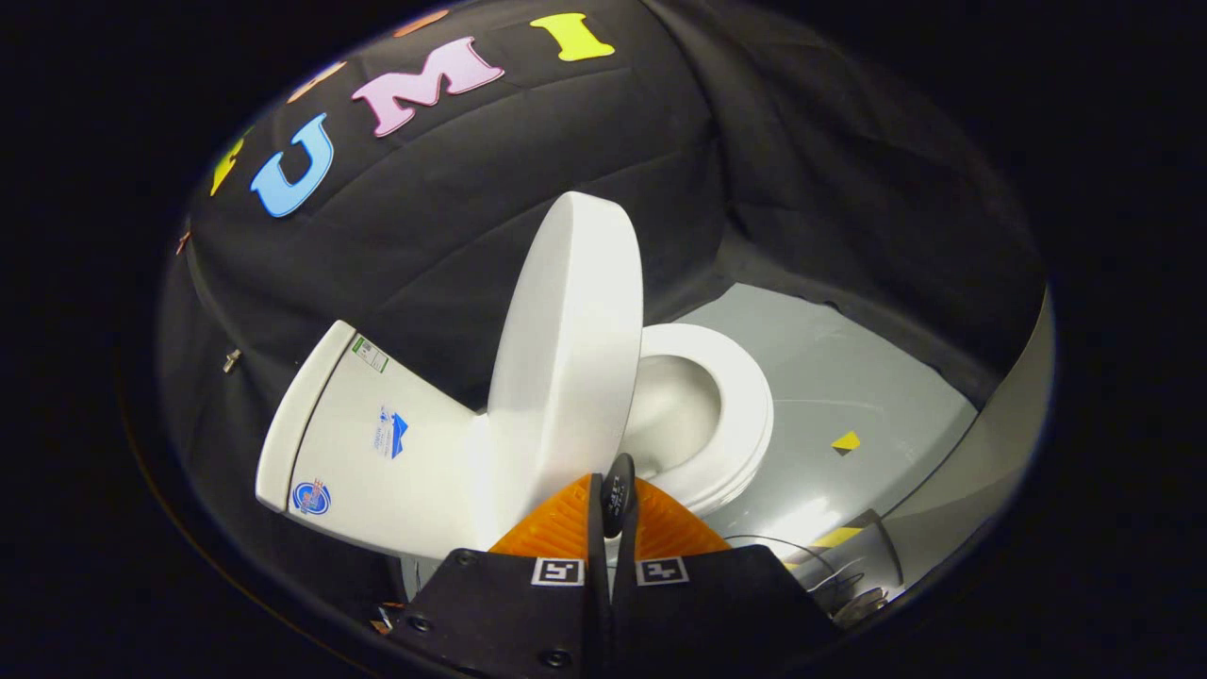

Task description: Open the toilet lid.

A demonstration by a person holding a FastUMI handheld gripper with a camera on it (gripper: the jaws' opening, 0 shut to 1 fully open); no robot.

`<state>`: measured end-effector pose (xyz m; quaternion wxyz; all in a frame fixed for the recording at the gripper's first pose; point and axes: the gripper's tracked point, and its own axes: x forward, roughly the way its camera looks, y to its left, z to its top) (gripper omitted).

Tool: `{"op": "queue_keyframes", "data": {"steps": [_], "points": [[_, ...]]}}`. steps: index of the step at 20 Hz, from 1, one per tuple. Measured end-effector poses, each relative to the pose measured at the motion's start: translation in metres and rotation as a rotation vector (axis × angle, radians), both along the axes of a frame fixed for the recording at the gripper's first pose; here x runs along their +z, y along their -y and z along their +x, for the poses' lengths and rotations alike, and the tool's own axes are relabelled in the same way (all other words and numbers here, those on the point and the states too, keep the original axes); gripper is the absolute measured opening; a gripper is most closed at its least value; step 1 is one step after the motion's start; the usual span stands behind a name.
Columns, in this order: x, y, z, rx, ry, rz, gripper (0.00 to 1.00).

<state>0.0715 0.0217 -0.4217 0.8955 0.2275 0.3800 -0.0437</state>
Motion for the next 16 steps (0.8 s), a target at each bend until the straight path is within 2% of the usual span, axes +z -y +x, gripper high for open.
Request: {"op": "queue_keyframes", "data": {"steps": [16], "points": [[0.067,-0.077,0.002,0.079,0.179,-0.306,0.05]]}}
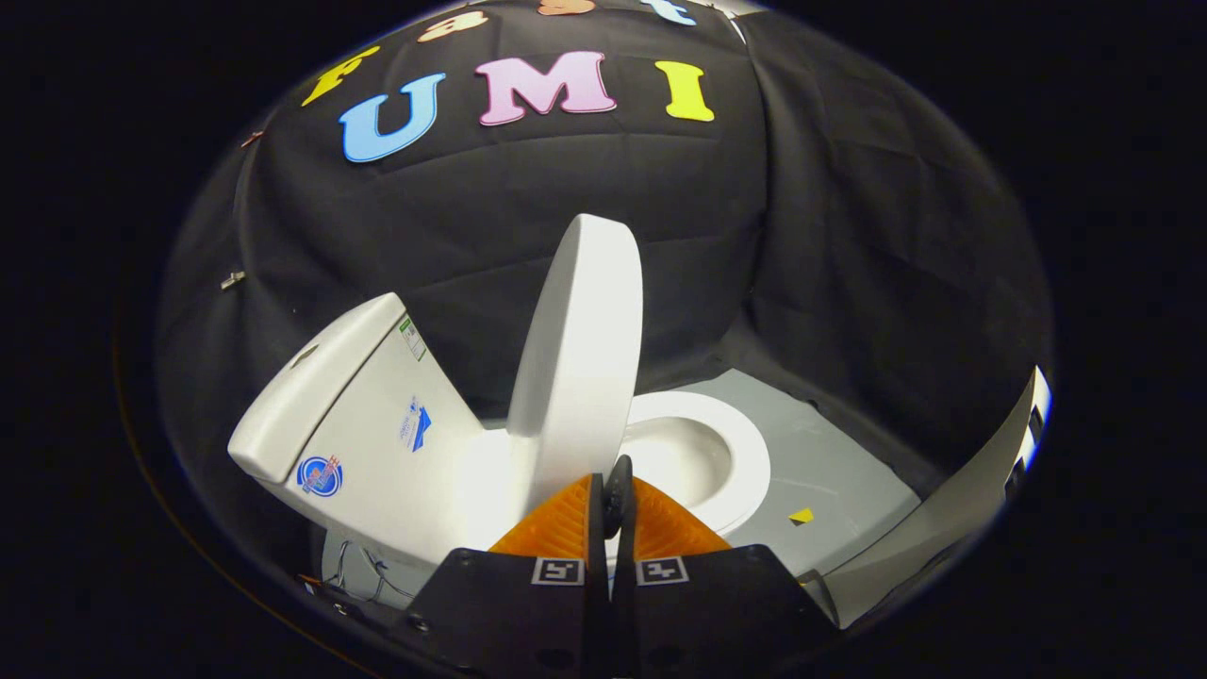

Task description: Open the toilet lid.

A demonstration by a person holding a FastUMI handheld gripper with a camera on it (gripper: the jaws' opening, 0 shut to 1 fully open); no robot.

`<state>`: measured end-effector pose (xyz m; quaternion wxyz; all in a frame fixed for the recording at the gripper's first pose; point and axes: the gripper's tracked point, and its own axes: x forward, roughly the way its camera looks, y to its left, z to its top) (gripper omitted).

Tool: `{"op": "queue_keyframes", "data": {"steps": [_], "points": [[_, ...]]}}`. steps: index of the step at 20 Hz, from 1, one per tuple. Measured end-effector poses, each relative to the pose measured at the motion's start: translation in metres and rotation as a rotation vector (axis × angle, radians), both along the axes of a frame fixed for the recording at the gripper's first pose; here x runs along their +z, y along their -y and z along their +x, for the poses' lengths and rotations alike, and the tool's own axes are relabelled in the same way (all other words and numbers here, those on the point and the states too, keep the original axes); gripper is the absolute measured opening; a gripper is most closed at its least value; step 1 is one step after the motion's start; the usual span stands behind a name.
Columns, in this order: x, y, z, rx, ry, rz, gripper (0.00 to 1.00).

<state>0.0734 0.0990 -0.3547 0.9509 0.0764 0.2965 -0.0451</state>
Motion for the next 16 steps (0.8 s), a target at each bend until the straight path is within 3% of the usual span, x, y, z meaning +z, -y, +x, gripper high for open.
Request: {"op": "queue_keyframes", "data": {"steps": [16], "points": [[0.034,-0.098,0.001,0.093,0.213,-0.301,0.05]]}}
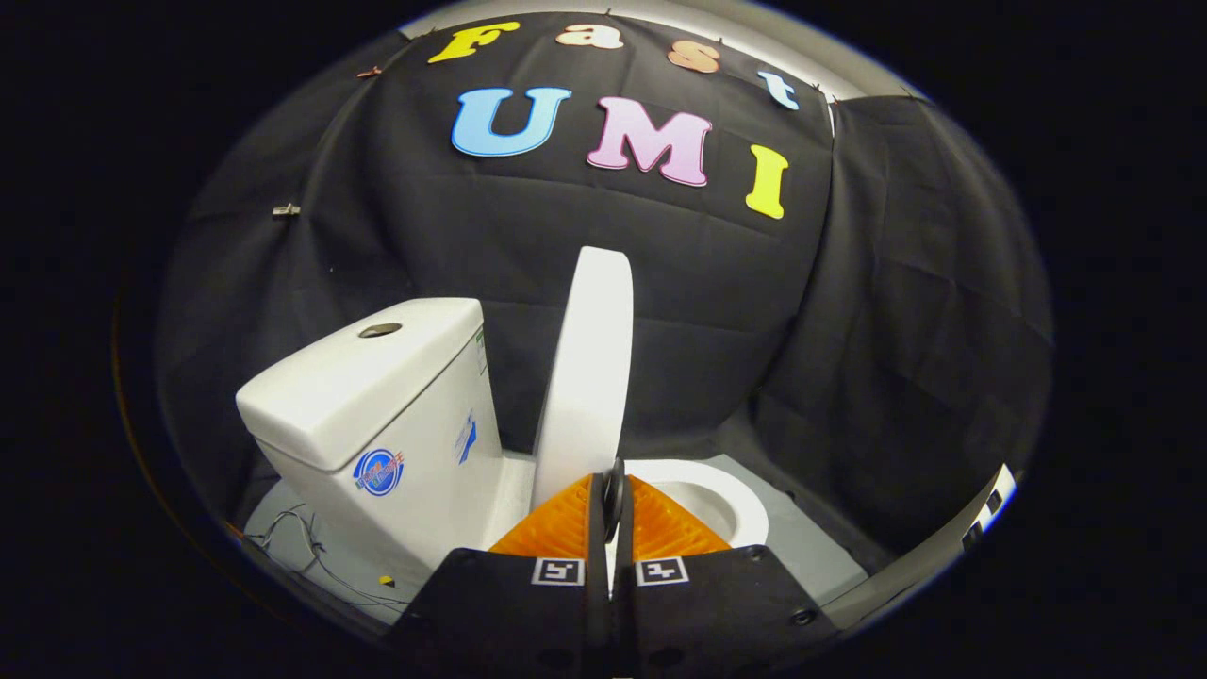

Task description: Open the toilet lid.

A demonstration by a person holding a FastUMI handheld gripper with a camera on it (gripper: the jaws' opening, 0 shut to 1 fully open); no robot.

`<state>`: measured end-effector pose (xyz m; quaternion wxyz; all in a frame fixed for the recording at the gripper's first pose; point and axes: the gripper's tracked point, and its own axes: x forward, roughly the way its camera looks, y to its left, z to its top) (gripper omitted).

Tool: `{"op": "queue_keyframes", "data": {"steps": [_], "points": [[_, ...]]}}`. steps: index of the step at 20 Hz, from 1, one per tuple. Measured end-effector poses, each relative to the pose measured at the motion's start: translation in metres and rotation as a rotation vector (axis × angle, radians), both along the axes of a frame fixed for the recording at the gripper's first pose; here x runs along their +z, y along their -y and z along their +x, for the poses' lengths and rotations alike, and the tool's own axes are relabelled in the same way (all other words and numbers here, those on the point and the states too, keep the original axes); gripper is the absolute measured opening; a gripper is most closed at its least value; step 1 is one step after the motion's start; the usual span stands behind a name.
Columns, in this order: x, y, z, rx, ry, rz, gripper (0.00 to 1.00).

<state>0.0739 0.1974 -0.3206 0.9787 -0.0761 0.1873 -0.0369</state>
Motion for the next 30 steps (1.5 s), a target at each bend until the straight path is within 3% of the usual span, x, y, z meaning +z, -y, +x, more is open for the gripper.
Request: {"op": "queue_keyframes", "data": {"steps": [10,18,26,28,30], "points": [[0.004,-0.051,-0.002,0.039,0.09,-0.087,0.05],[-0.001,-0.094,-0.003,0.104,0.107,-0.048,0.05],[0.002,-0.101,-0.006,0.12,0.106,-0.046,0.05],[0.001,-0.105,-0.005,0.137,0.108,-0.04,0.08],[0.001,-0.108,-0.008,0.152,0.111,-0.031,0.22]]}}
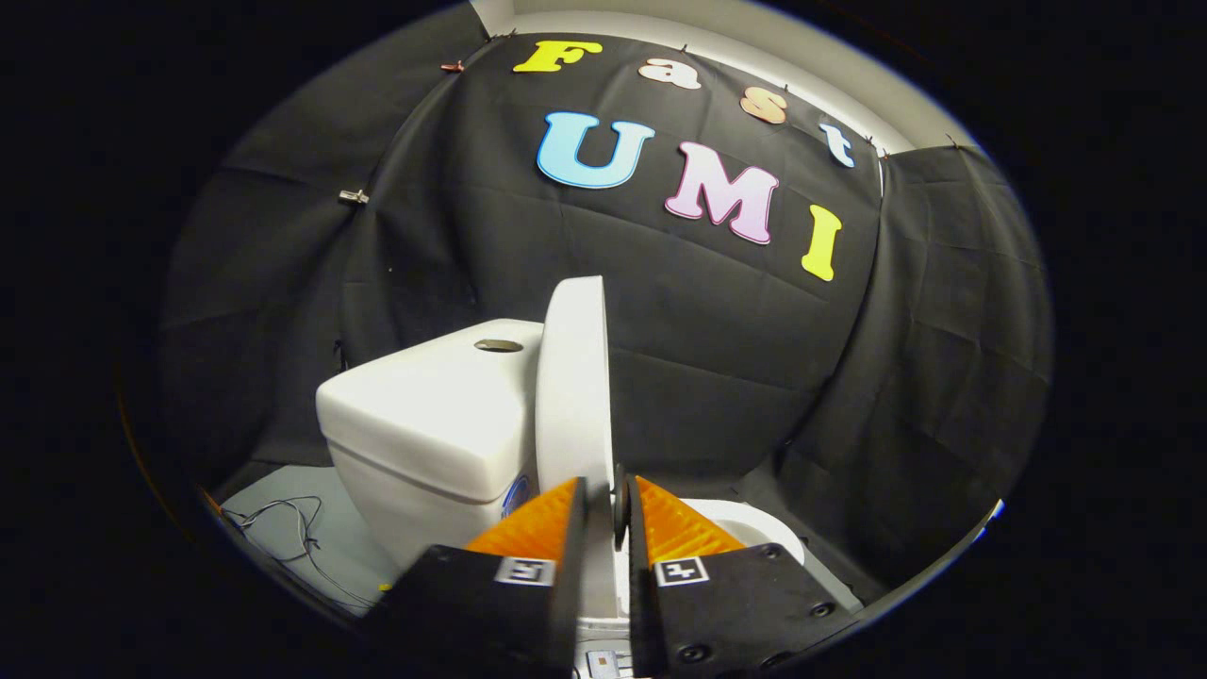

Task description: Open the toilet lid.

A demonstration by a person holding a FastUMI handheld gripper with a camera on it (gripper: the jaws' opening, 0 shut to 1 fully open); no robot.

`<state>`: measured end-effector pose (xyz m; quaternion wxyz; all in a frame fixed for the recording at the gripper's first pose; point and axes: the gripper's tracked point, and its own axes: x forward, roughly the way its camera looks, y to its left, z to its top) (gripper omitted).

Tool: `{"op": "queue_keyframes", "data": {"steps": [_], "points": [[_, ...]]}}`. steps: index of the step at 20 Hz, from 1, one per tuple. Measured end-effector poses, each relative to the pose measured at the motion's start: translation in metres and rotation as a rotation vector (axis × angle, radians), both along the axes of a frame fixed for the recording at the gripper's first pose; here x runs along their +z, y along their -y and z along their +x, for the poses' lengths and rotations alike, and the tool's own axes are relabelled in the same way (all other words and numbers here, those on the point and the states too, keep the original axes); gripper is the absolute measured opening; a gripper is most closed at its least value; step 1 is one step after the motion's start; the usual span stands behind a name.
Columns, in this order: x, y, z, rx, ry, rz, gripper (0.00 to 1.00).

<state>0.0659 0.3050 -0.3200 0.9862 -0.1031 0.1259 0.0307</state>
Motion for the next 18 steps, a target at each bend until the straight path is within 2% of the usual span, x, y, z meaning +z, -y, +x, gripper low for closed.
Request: {"op": "queue_keyframes", "data": {"steps": [2,7,11,18], "points": [[0.006,0.0,0.001,0.015,0.021,-0.001,0.37],[0.017,-0.006,-0.006,0.07,0.008,0.023,1.0],[0.044,0.002,-0.012,0.073,0.01,0.082,0.98],[0.121,0.027,-0.02,0.078,0.049,0.166,0.98]]}}
